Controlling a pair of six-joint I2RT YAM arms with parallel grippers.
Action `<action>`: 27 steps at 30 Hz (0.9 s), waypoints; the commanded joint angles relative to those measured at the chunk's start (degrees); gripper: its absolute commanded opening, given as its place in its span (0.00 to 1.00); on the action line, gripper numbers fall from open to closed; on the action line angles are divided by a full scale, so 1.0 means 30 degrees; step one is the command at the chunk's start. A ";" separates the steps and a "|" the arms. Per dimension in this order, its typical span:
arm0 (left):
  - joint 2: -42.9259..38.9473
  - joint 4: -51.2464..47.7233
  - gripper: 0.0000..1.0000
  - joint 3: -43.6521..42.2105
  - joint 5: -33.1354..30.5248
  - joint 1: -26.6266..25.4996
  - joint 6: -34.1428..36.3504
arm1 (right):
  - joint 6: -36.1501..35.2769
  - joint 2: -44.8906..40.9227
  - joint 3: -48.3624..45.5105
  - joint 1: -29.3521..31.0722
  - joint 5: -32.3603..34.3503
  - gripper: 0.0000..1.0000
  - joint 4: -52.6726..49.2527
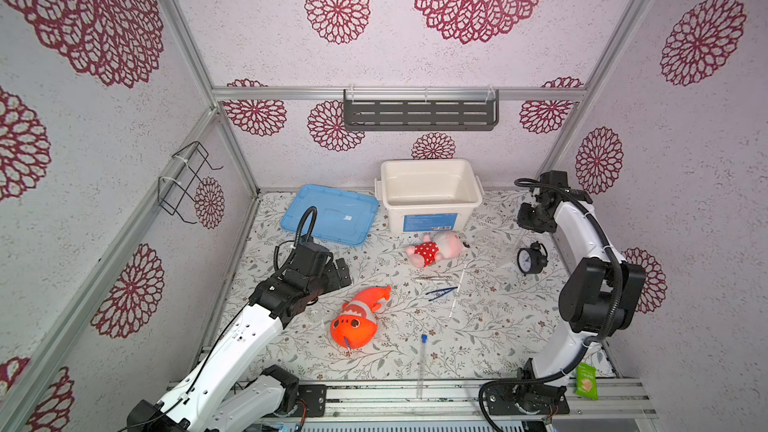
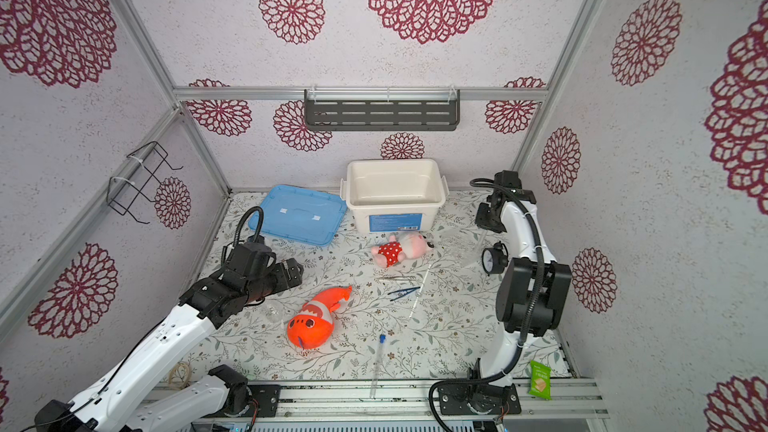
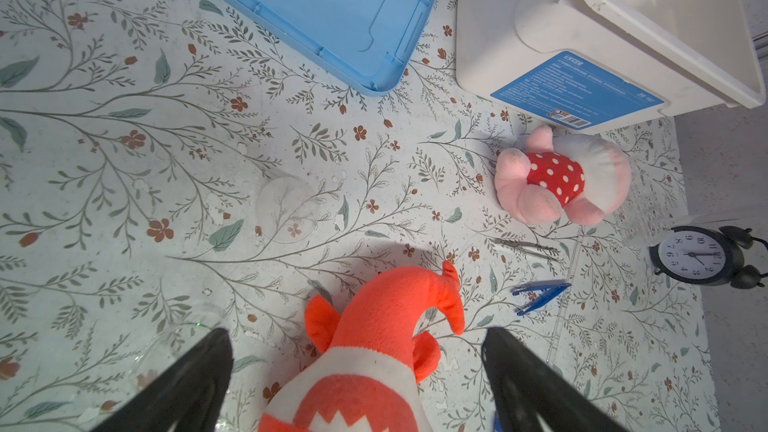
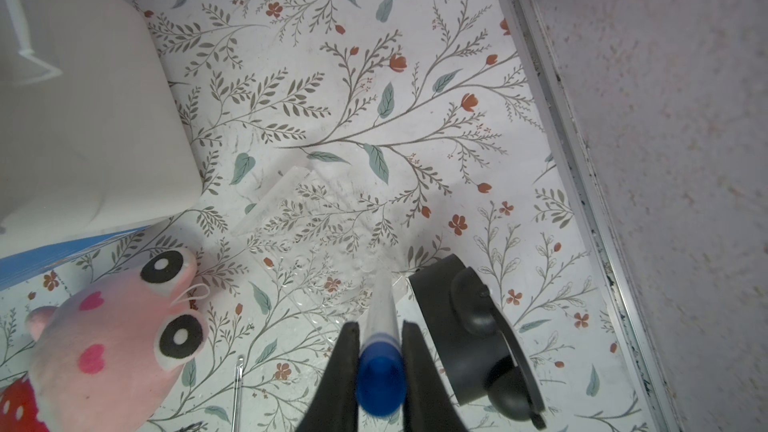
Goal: Organize the chemistry lab equipment
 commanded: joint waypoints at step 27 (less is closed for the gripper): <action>-0.0108 0.0668 0.97 -0.0265 0.0207 0.0094 -0.0515 | -0.0821 -0.1133 -0.0661 0.0953 0.2093 0.19 0.0149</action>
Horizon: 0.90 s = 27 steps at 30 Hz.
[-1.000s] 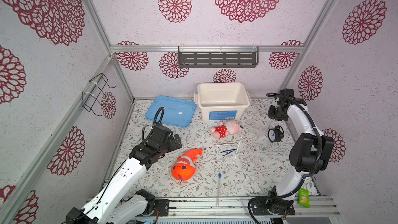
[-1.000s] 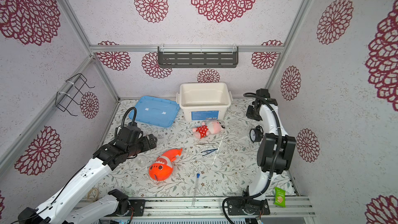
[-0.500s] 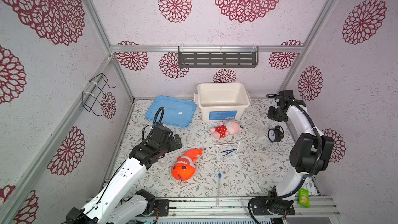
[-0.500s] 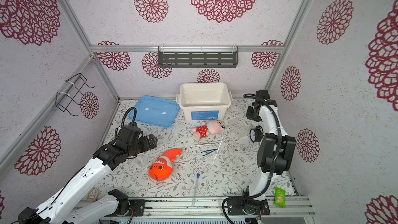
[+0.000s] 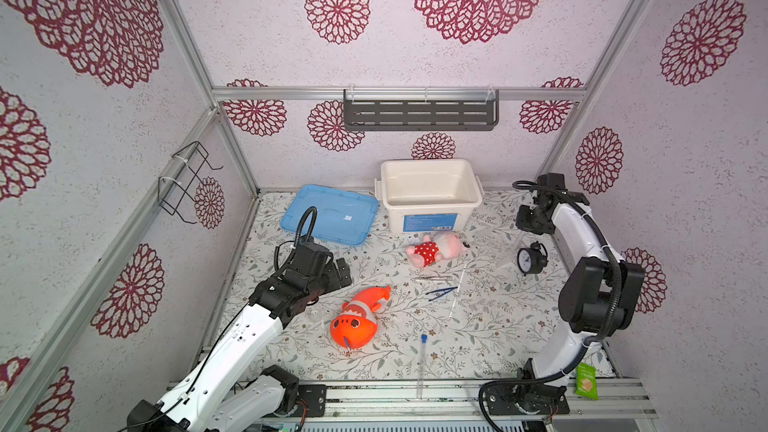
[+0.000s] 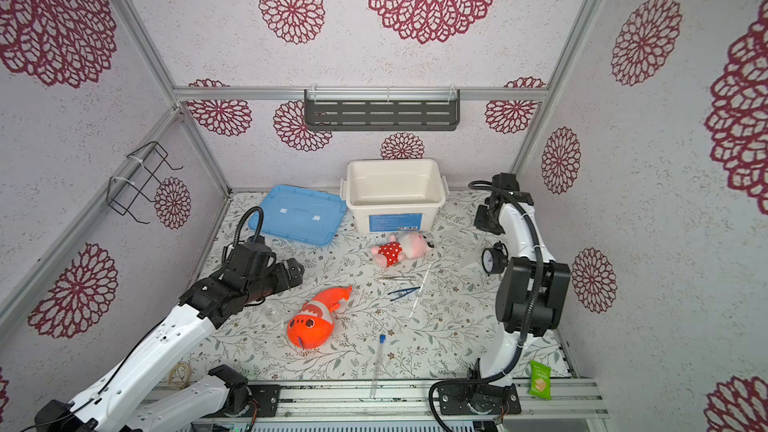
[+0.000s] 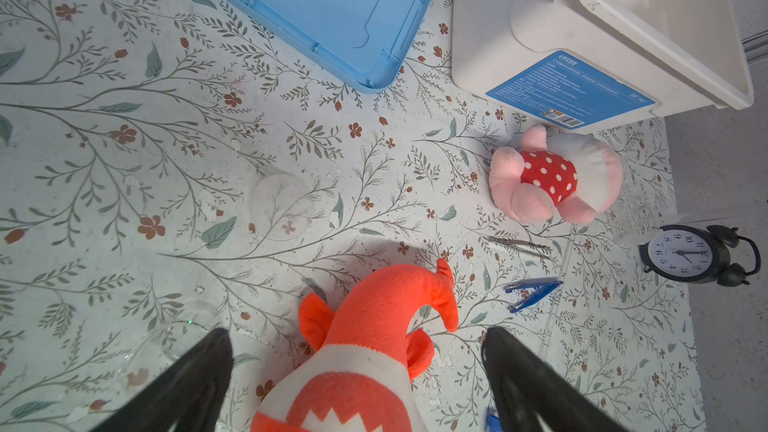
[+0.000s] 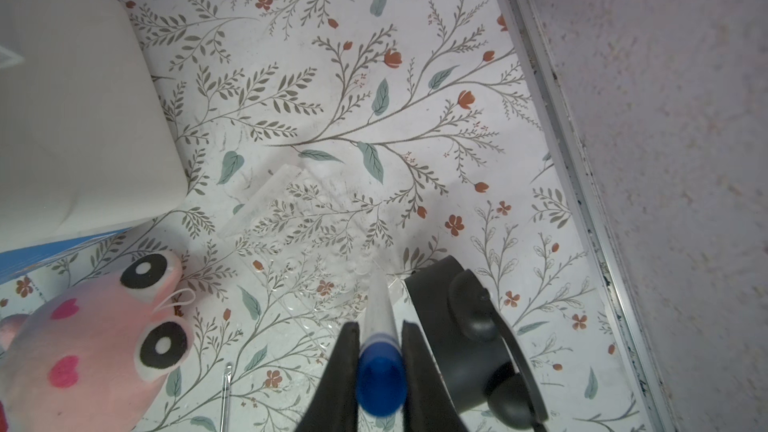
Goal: Organize the chemistry lab equipment
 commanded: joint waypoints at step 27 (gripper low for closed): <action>-0.0013 0.0811 0.97 -0.0370 0.0032 0.0099 -0.0252 | -0.0231 -0.1161 -0.1041 0.0764 0.1537 0.27 -0.0320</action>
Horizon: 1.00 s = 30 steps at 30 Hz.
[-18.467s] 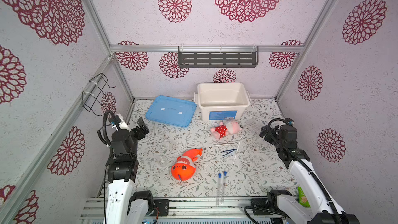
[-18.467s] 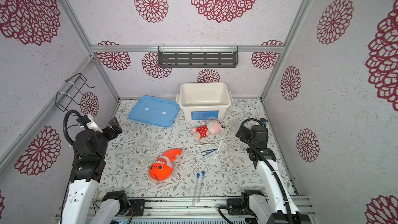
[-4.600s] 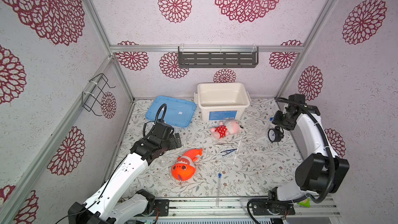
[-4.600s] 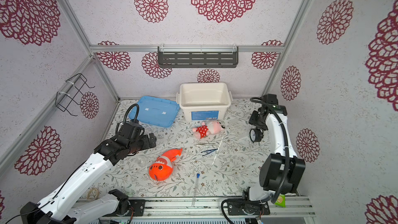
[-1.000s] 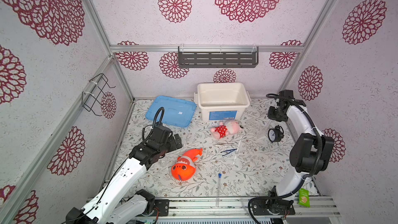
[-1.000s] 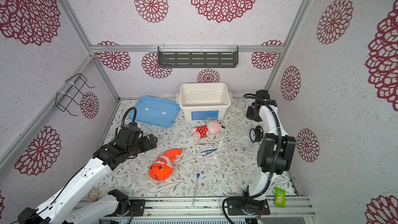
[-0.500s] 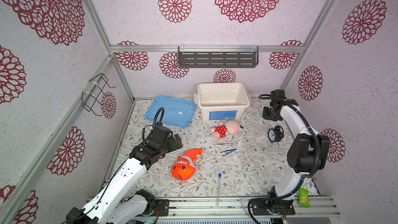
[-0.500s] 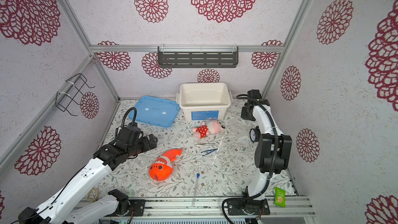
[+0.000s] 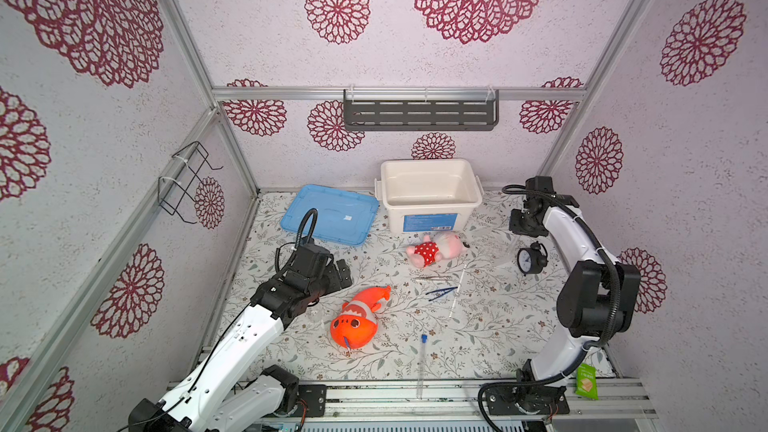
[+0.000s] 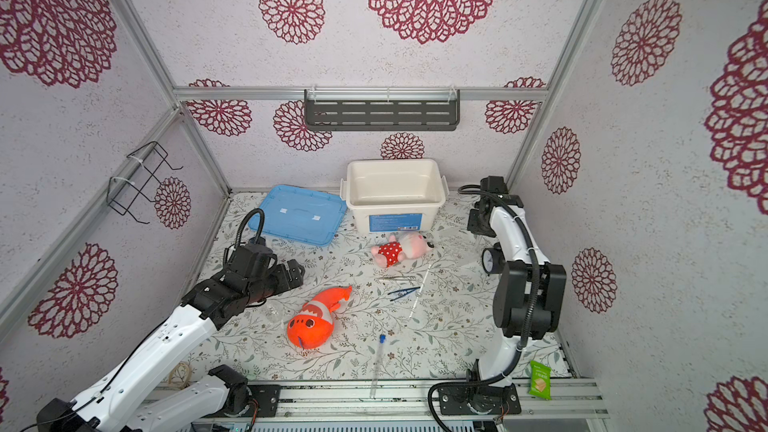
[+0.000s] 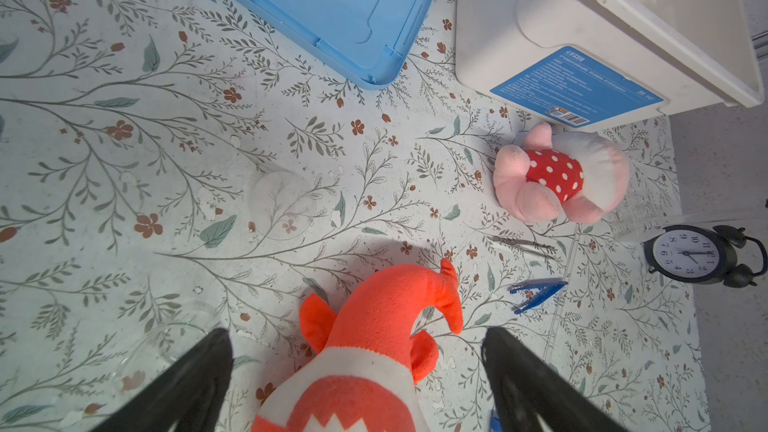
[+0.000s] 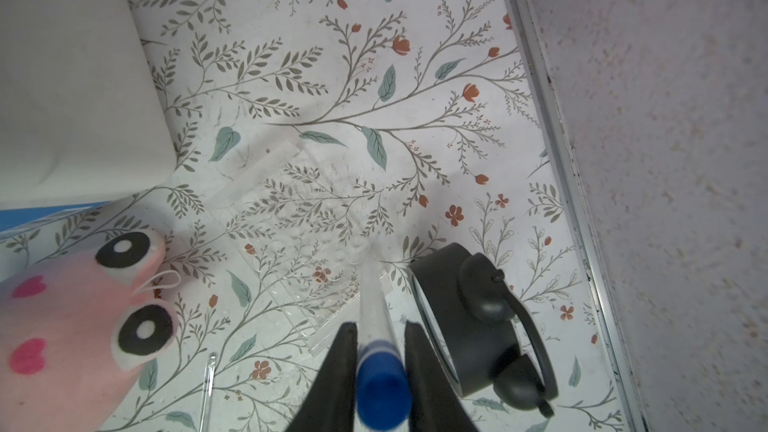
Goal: Organize the chemistry lab equipment
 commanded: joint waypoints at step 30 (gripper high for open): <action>0.0013 -0.2184 0.98 0.1392 -0.1473 0.0132 0.1928 | 0.7752 -0.7980 -0.4347 0.6172 -0.4451 0.51 -0.4261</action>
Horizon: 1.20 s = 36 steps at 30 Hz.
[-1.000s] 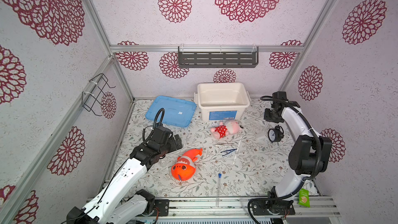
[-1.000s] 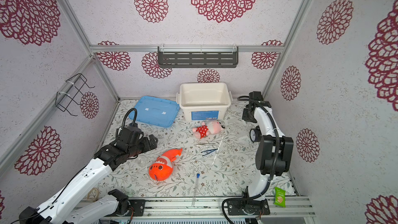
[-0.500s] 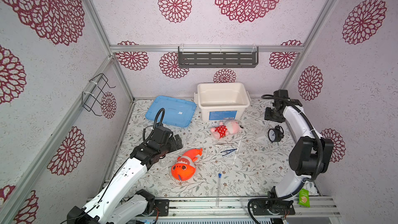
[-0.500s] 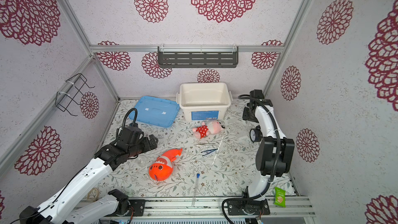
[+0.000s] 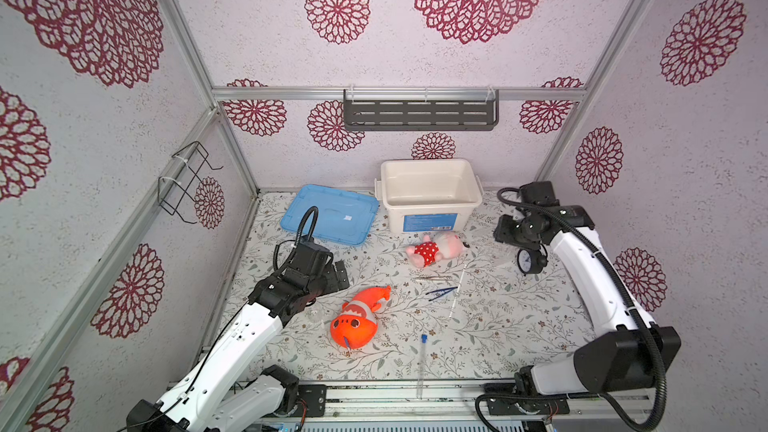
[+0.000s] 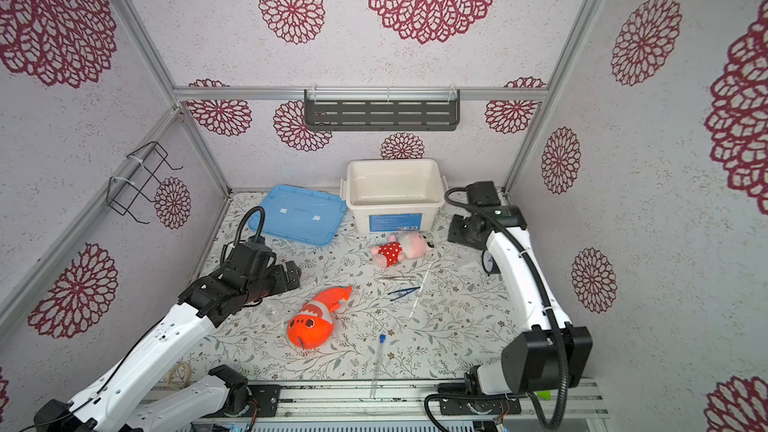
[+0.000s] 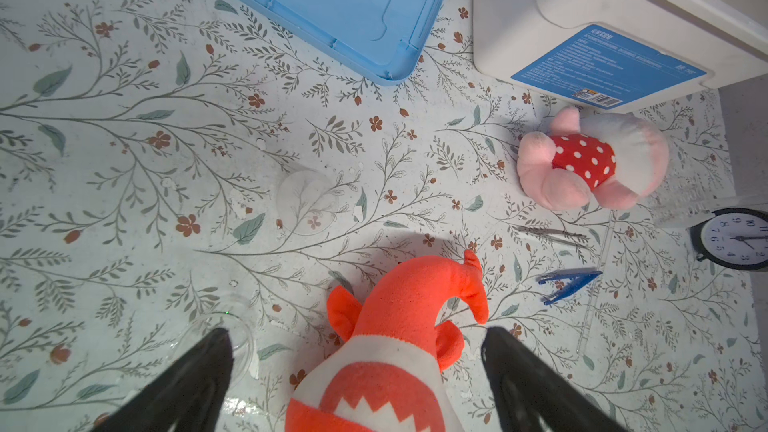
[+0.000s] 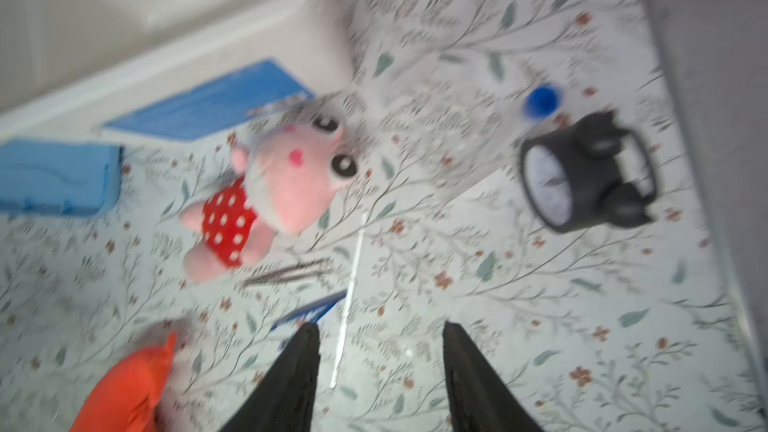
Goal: Organize the chemistry lab equipment
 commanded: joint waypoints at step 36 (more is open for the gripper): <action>-0.2552 -0.1305 0.97 -0.1747 -0.1412 0.1058 0.1739 | 1.0665 0.5578 -0.7454 1.4184 -0.3736 0.46 0.3528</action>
